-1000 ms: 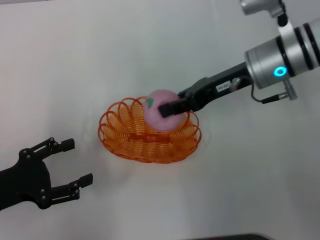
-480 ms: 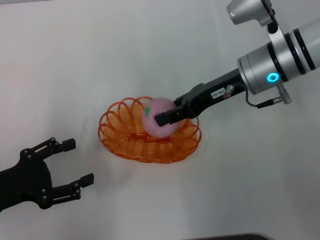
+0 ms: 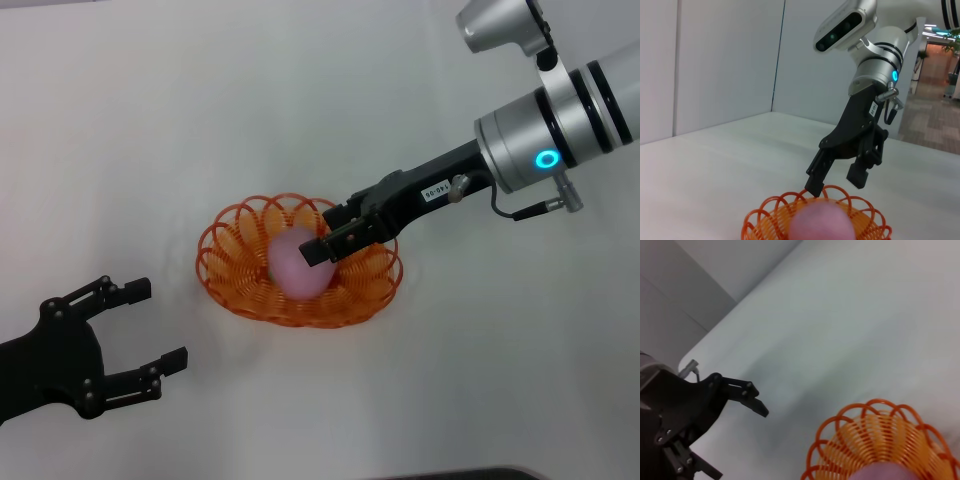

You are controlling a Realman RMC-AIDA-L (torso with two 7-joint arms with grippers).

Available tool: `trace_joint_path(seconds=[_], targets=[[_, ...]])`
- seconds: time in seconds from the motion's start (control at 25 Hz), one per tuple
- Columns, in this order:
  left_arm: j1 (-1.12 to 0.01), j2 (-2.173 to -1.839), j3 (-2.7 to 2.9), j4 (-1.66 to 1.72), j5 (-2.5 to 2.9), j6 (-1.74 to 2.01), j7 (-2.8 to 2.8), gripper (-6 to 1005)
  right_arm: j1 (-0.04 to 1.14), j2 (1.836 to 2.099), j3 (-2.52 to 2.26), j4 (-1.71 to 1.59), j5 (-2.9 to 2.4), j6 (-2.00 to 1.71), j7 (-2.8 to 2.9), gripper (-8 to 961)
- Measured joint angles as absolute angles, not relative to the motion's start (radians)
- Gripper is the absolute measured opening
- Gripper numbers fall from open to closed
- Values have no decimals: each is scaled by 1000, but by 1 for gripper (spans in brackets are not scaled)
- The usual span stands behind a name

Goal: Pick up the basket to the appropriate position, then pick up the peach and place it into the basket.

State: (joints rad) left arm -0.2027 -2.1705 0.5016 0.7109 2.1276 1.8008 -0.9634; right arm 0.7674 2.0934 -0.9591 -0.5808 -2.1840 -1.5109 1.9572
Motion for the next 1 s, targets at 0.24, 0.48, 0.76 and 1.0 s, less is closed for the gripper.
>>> trace_joint_path(seconds=[0.24,0.48,0.76,1.0], targets=[[-203,-2171,496,709,2128,1803,-963,883,714,2083,-946,-604,-2069,-1582,1840,849],[-204,-2169,475,703,2128,1816,-963,883,610,2074,-910,-668,-2036,-1604,1745,873],[-202,-2168,462,703,2135,1819,-963,883,474,2068,-776,-676,-2029,-1704,1484,869],[-201,-2166,449,705,2138,1818,-977,883,366,2048,-705,-676,-2029,-1736,1376,867]])
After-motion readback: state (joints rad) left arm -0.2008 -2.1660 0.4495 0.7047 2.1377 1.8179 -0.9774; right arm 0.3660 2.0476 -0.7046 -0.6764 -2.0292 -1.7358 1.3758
